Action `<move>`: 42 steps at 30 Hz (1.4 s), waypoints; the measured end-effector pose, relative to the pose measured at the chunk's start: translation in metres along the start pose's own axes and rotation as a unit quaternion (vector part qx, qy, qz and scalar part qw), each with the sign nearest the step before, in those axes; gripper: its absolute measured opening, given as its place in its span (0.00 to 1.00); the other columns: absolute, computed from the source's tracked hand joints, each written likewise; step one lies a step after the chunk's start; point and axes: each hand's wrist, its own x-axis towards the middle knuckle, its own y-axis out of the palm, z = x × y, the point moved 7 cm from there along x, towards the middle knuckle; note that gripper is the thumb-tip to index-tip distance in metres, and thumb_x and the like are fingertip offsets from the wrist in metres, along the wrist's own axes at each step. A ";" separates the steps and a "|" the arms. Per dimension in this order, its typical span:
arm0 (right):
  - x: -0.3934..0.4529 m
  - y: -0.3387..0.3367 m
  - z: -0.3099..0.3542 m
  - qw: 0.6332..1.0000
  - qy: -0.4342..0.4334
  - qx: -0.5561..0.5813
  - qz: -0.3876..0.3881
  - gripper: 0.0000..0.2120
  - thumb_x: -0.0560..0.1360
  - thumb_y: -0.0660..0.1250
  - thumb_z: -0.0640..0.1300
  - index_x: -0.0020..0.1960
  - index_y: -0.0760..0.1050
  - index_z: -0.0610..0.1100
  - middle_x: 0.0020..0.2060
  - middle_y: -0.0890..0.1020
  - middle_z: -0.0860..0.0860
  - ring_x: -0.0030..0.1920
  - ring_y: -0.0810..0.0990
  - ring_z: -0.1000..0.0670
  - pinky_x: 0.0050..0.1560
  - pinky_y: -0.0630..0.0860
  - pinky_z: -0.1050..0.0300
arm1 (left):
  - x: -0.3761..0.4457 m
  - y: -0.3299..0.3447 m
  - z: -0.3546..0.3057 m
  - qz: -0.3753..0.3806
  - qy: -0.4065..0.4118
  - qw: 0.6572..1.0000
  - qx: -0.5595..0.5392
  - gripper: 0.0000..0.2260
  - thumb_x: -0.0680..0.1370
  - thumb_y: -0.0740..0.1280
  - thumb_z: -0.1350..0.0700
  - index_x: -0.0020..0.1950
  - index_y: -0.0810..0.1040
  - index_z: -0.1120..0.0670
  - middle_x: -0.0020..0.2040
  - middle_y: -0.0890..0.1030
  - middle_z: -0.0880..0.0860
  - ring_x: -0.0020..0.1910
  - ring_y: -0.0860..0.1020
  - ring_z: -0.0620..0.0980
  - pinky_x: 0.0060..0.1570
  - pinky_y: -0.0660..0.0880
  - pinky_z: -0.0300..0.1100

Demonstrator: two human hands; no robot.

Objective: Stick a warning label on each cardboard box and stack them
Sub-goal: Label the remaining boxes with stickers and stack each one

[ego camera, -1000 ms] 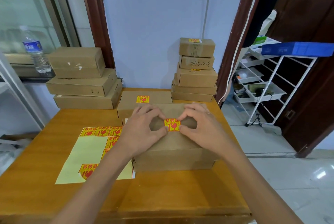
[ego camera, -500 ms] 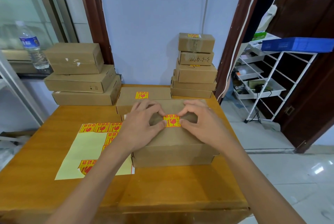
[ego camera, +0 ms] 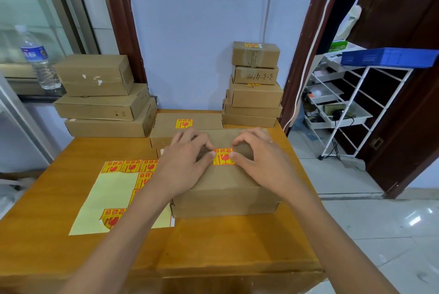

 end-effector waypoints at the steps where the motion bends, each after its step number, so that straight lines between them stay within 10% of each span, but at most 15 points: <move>1: 0.000 0.000 0.000 1.000 0.000 -0.006 -0.001 0.14 0.79 0.66 0.64 0.61 0.74 0.60 0.63 0.72 0.62 0.63 0.73 0.57 0.53 0.77 0.53 | 0.000 0.000 0.000 -0.001 0.000 1.000 -0.002 0.03 0.81 0.64 0.44 0.51 0.73 0.42 0.64 0.71 0.41 0.67 0.64 0.44 0.63 0.72 0.55; 17: -0.005 -0.003 0.006 1.000 -0.011 0.009 0.027 0.18 0.79 0.65 0.64 0.69 0.75 0.65 0.78 0.65 0.58 0.76 0.66 0.52 0.71 0.68 0.46 | -0.002 0.005 0.001 0.026 0.006 0.998 0.051 0.23 0.73 0.51 0.25 0.58 0.69 0.38 0.65 0.69 0.41 0.69 0.64 0.46 0.62 0.72 0.56; 42: -0.005 -0.003 0.007 0.999 -0.010 0.030 0.027 0.14 0.78 0.68 0.63 0.63 0.79 0.64 0.75 0.69 0.60 0.74 0.68 0.53 0.74 0.64 0.44 | -0.003 0.005 0.001 0.032 0.050 0.998 0.028 0.18 0.77 0.55 0.30 0.63 0.73 0.31 0.70 0.67 0.41 0.73 0.61 0.49 0.66 0.68 0.63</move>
